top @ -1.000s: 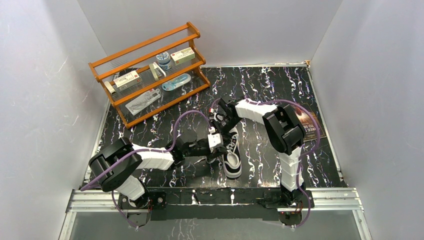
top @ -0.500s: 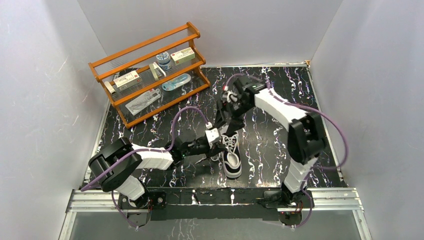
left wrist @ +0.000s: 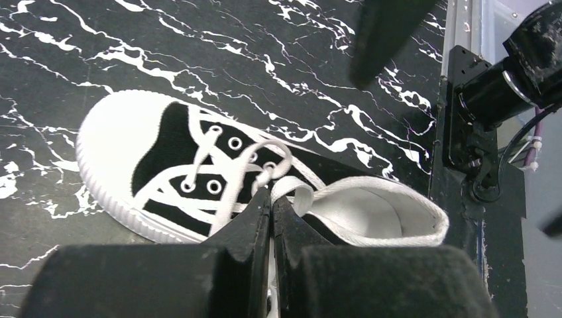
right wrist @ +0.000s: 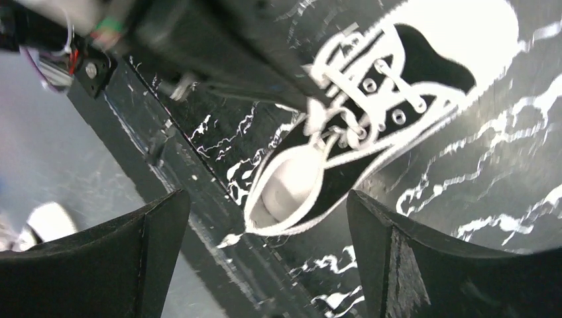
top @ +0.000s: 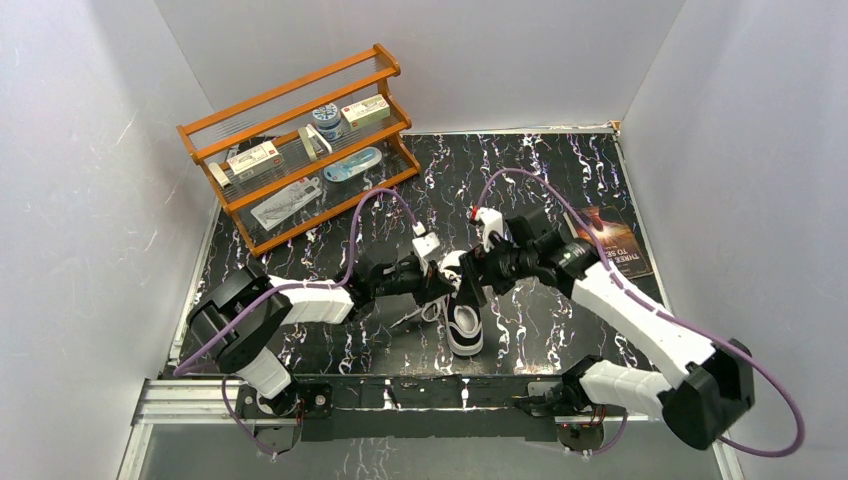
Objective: Tie the shoes
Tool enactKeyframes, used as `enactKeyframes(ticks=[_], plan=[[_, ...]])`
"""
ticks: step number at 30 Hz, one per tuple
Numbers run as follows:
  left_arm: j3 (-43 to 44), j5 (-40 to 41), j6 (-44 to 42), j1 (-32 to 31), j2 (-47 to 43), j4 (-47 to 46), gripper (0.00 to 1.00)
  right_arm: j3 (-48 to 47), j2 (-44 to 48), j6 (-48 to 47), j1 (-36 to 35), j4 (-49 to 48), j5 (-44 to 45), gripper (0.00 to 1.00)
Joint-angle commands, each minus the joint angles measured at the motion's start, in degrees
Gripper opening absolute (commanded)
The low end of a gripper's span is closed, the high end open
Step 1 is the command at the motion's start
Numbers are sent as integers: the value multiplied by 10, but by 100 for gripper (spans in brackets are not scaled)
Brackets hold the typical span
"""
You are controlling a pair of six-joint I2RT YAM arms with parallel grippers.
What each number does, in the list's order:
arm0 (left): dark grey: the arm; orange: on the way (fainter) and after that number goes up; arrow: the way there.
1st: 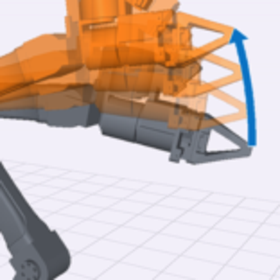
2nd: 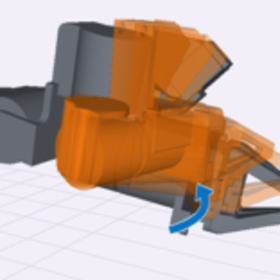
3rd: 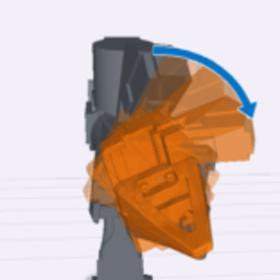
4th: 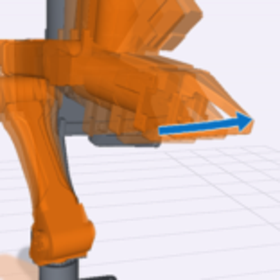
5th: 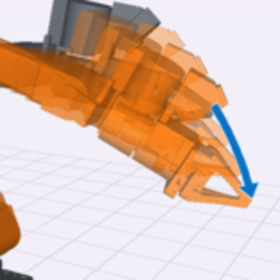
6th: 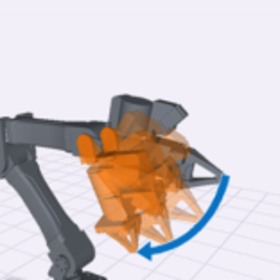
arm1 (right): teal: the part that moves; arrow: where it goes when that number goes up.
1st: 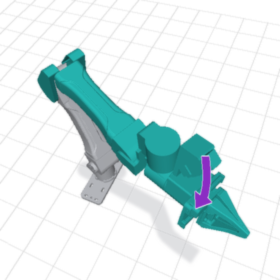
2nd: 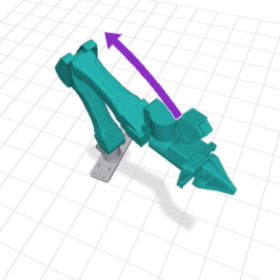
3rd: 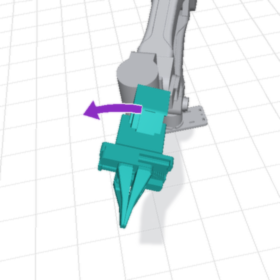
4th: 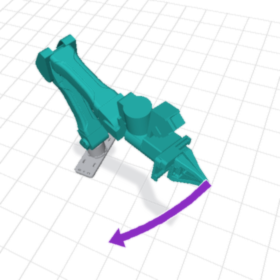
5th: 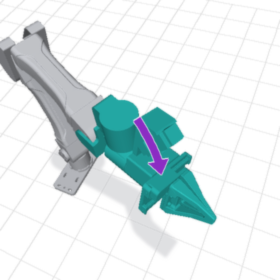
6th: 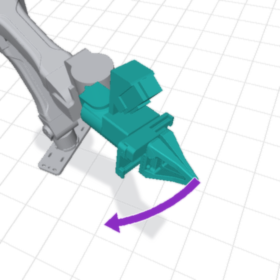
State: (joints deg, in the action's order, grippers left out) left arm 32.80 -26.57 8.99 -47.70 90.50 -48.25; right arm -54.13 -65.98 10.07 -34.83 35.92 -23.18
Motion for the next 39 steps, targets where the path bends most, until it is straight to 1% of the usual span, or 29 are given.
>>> enactKeyframes(ticks=[1,3,6,9,11,13,14,19,21,25,27,29,34,35,37,38,39], plan=[[43,-65,10,35,9,50,0,51,85,-159,-62,-135,4,94],[58,-116,8,53,22,59,0,75,115,-239,-101,-160,-4,93],[89,-179,-1,72,46,91,0,83,113,-374,-149,-146,-51,92],[101,-212,1,81,60,94,0,71,63,-429,-200,-143,-10,90],[110,-213,-3,85,66,110,0,65,25,-456,-229,-153,22,86],[127,-214,-12,85,78,133,0,59,-12,-472,-247,-173,56,82],[133,-220,-14,86,84,141,0,57,-32,-483,-250,-184,58,79],[145,-218,-22,93,98,166,0,31,-131,-496,-261,-201,135,57],[145,-217,-24,95,101,169,0,25,-160,-488,-262,-209,158,56],[150,-228,-25,95,107,178,0,31,-192,-481,-264,-250,190,56],[148,-229,-24,95,105,176,0,29,-207,-486,-265,-255,195,56],[146,-229,-25,95,103,177,0,27,-221,-498,-266,-252,188,55],[143,-227,-25,96,99,174,0,18,-251,-528,-266,-234,130,54],[143,-227,-24,96,99,174,0,19,-255,-530,-266,-235,126,54],[144,-225,-24,96,99,174,0,22,-264,-524,-266,-251,148,54],[145,-224,-24,96,99,175,0,20,-273,-524,-266,-253,161,53],[146,-223,-24,96,99,176,0,16,-281,-527,-266,-248,168,45]])
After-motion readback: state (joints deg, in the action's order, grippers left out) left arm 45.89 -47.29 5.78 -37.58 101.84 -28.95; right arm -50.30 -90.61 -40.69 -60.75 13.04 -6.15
